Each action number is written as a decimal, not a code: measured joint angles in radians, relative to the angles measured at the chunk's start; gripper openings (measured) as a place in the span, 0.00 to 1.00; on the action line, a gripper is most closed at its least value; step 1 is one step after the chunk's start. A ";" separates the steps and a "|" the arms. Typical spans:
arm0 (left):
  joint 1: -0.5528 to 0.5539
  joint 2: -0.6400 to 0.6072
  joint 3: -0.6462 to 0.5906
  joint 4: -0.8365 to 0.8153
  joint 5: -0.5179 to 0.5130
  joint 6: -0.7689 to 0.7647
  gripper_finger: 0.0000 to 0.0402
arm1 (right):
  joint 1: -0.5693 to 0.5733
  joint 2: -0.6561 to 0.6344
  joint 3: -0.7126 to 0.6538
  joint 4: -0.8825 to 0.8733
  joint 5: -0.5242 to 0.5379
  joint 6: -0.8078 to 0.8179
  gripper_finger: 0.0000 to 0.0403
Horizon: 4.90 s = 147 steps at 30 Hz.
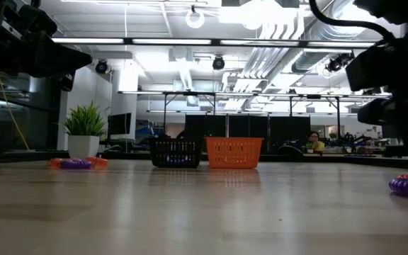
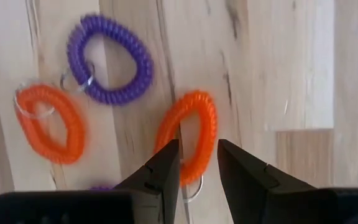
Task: Sort spring keychains into baskets
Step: Put the orange spring keychain into the orange basket, then put the purple spring keychain into the black basket
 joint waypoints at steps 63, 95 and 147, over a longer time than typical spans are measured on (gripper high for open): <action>0.000 0.000 0.000 0.000 0.000 0.000 0.00 | -0.472 0.135 0.558 -0.232 0.056 -0.350 0.03; 0.000 0.000 0.000 0.000 0.000 0.000 0.00 | -0.822 0.508 0.753 -0.166 -0.032 0.019 0.03; 0.000 0.000 0.000 0.000 0.000 0.000 0.00 | -0.234 0.021 0.228 -0.256 -0.143 -0.280 0.31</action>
